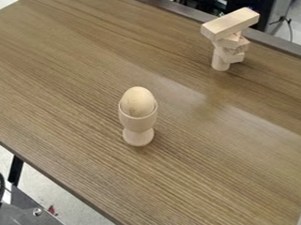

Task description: Put the cup in the top of the rectangular block

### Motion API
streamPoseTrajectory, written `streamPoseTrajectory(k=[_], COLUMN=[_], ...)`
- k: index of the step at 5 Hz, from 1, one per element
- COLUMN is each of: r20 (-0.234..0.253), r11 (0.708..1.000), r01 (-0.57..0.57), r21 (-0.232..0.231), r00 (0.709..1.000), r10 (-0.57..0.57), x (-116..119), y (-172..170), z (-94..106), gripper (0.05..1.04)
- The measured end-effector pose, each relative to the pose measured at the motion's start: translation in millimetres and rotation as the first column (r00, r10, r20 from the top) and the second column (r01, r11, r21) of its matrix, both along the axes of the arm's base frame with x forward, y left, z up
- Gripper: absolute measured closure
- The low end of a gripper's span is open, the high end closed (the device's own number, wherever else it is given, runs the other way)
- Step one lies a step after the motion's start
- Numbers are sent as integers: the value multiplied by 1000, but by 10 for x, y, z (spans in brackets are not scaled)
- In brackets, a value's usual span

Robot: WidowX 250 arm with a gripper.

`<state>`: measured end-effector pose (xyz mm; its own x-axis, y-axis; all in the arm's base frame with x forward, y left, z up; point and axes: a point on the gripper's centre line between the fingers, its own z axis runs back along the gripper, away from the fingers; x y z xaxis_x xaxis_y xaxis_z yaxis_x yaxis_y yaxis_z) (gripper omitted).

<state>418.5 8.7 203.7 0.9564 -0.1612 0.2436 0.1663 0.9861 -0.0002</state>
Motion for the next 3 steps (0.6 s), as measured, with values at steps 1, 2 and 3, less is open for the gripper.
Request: streamPoseTrajectory(k=[1, 2, 3], r20=[-51, -84, -46], r11=[1000, 999, 995], r01=[-3, -50, -102], r21=[-6, -20, 7], r00=[999, 995, 994], r10=[3, 48, 102], x=[10, -225, -505], y=[-4, 46, 218], z=[-202, -395, -265], gripper=[83, 83, 83])
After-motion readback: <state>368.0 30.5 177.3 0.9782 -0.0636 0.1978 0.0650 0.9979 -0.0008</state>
